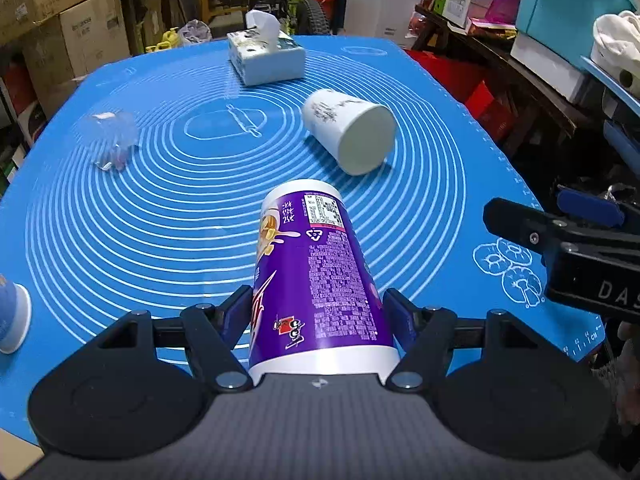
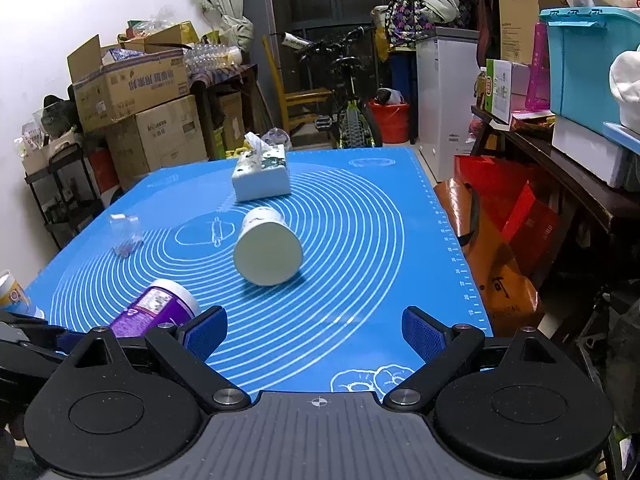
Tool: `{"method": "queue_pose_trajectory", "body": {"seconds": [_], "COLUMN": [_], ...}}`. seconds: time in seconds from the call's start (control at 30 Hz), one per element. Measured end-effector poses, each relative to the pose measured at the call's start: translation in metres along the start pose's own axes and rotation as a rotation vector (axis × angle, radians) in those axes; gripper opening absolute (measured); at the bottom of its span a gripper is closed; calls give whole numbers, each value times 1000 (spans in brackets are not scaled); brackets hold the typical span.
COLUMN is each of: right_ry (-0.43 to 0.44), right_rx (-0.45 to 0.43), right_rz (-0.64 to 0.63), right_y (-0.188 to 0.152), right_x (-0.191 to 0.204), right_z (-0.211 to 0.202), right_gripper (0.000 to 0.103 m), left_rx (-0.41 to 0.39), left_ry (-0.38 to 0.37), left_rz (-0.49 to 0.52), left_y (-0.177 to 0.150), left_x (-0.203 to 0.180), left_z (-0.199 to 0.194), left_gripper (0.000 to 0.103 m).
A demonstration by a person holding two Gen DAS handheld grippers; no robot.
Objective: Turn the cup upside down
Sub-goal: 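Lift the purple cup with the right tool and rotate it upright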
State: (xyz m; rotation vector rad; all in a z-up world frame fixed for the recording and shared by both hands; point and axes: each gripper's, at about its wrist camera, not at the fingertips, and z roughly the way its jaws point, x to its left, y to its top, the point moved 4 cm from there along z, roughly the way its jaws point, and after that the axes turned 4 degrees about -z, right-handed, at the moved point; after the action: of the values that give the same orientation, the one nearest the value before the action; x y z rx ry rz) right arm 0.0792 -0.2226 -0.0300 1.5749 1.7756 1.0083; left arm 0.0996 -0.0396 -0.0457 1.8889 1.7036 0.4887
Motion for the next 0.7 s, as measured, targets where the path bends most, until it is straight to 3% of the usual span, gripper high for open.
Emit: {"method": "queue_pose_trajectory", "body": {"seconds": [0.27, 0.37, 0.7], "right_ry": [1, 1, 1], "right_rx": [10, 10, 11], "right_rz": [14, 11, 11], "right_y": [-3, -3, -3], "right_x": [-1, -1, 0], "right_z": [2, 2, 2], "right_gripper": [94, 94, 94], "left_rx": [-15, -27, -29], "left_ry": [-4, 15, 35], "left_rz": [-9, -3, 6], "left_y": [-4, -3, -3], "left_x": [-3, -3, 1], "left_z": [0, -1, -1], "left_gripper": [74, 89, 89]}}
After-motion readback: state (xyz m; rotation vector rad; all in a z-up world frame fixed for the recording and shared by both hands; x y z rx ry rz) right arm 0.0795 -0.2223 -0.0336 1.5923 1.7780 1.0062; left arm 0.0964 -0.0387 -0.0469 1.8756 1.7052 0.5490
